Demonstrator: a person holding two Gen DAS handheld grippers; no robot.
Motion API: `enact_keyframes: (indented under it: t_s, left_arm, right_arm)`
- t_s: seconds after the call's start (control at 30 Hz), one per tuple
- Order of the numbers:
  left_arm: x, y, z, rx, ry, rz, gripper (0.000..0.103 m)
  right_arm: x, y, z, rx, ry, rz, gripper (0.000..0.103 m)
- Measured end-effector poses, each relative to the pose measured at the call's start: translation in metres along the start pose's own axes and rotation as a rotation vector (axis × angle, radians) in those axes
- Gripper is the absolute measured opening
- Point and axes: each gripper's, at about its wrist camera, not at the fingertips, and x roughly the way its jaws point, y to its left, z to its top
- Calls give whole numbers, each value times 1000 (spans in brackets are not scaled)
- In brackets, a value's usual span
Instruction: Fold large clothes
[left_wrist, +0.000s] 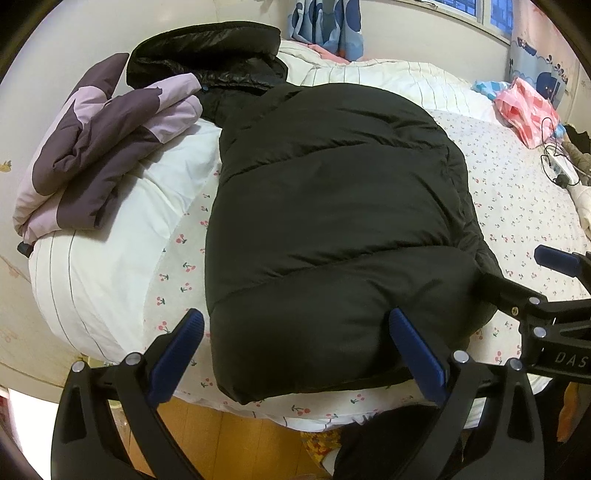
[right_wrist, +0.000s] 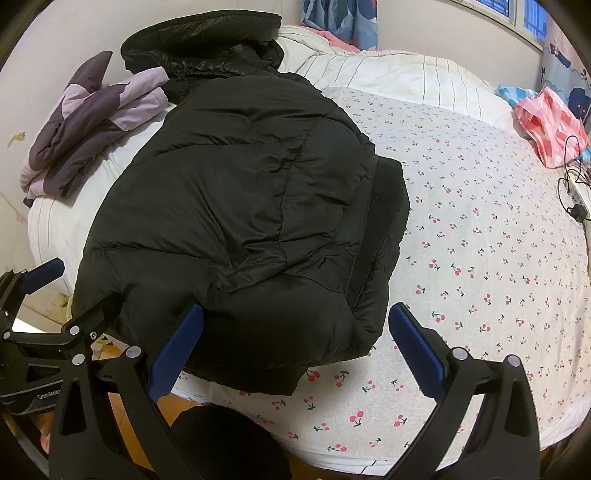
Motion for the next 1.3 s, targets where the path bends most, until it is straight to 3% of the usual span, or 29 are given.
enact_keyframes:
  t_s: [1.3]
  left_arm:
    - [-13, 1, -1, -11, -57, 39, 96]
  right_arm:
    - [2, 3, 1, 4, -4, 0, 97]
